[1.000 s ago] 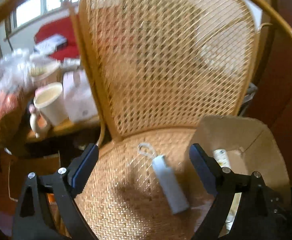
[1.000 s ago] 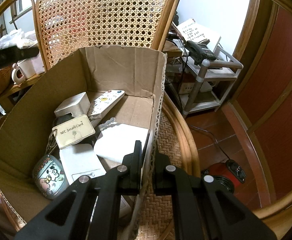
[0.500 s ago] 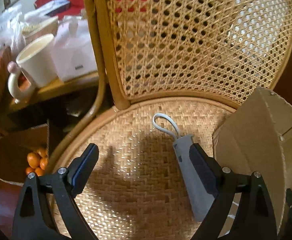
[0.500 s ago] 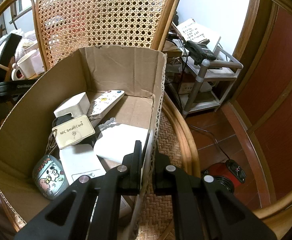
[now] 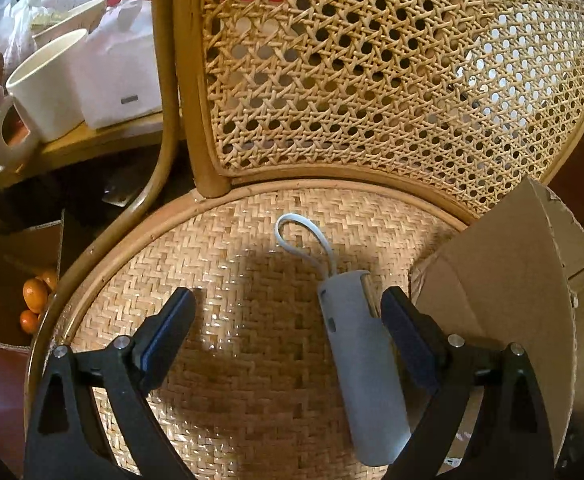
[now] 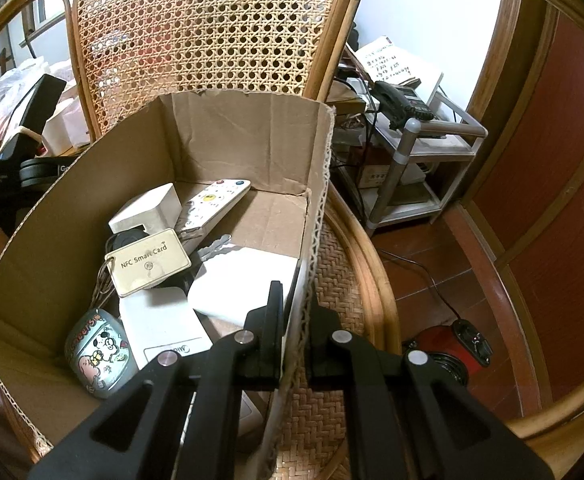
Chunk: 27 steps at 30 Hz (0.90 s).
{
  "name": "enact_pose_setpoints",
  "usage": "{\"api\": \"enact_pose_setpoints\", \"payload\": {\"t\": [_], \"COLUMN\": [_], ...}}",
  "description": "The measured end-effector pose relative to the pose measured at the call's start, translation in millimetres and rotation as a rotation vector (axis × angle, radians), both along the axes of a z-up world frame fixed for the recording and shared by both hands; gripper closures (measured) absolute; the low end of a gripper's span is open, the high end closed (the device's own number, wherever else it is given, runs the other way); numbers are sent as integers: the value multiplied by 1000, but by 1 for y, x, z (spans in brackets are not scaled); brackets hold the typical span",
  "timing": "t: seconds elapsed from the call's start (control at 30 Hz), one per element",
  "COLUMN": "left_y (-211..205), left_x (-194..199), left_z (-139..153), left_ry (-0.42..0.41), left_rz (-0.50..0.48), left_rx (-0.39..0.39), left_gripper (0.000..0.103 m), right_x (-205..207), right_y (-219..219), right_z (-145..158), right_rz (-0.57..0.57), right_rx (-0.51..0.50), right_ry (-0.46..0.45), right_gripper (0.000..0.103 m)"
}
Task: Organize rigid objects
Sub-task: 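Move the left tool down over the grey power bank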
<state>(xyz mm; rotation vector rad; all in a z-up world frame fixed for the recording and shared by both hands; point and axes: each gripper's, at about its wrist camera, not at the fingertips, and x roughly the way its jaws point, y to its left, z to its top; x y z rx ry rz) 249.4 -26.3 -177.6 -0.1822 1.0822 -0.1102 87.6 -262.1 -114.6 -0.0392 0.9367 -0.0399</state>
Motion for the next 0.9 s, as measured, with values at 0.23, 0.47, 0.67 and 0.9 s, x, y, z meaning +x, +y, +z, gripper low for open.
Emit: {"api": "enact_pose_setpoints", "payload": {"t": [0.23, 0.47, 0.67, 0.9], "left_y": [-3, -7, -11, -12], "left_x": [-3, -21, -46, -71], "left_z": [-10, -12, -21, -19], "left_ry": [65, 118, 155, 144], "left_rz": [-73, -100, -86, -180], "left_rx": [55, 129, 209, 206], "left_gripper": [9, 7, 3, 18], "right_x": [0, 0, 0, 0], "right_y": [0, 0, 0, 0], "right_z": [0, 0, 0, 0], "right_rz": [0, -1, 0, 0], "right_rx": [0, 0, 1, 0], "right_ry": [0, 1, 1, 1], "right_gripper": [93, 93, 93, 93]}}
